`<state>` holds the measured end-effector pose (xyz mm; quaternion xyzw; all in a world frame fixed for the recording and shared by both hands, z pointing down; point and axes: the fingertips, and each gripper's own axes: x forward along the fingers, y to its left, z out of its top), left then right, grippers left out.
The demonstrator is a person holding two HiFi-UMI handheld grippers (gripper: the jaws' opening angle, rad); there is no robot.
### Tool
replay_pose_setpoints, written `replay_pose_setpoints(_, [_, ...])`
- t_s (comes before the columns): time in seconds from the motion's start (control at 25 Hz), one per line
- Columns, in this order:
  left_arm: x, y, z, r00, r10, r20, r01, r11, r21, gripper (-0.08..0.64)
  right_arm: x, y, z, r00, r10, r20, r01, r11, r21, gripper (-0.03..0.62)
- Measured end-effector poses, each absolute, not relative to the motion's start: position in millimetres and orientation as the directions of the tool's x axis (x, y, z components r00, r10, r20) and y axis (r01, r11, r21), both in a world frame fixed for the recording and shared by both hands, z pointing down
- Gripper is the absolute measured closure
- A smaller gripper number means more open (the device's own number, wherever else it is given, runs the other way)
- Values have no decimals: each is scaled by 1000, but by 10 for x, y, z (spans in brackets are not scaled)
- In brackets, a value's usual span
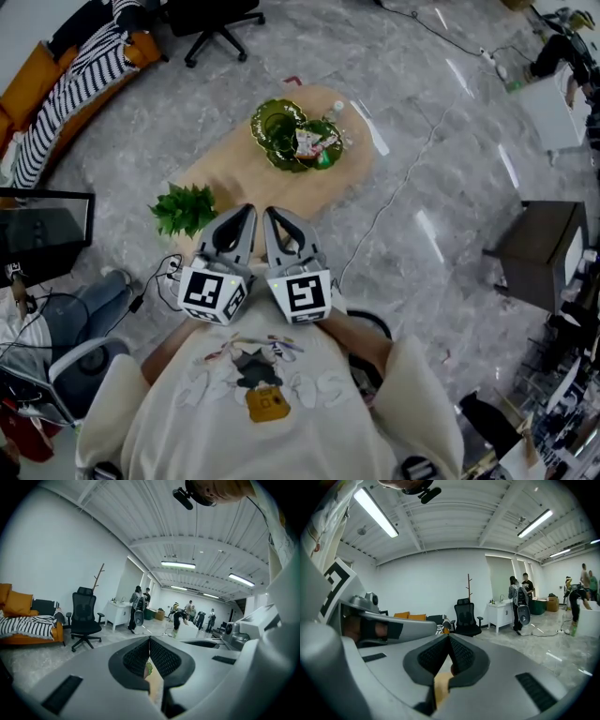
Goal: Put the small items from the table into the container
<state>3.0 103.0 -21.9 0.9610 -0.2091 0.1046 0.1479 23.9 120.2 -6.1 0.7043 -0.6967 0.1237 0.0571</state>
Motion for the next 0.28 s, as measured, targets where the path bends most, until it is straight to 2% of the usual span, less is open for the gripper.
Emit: replay_pose_setpoints(0.28, [68,1017,-111,891,-370,262,-431,-871,236,551,394,1231,63,45,-964,263,-989,-80,-122,586])
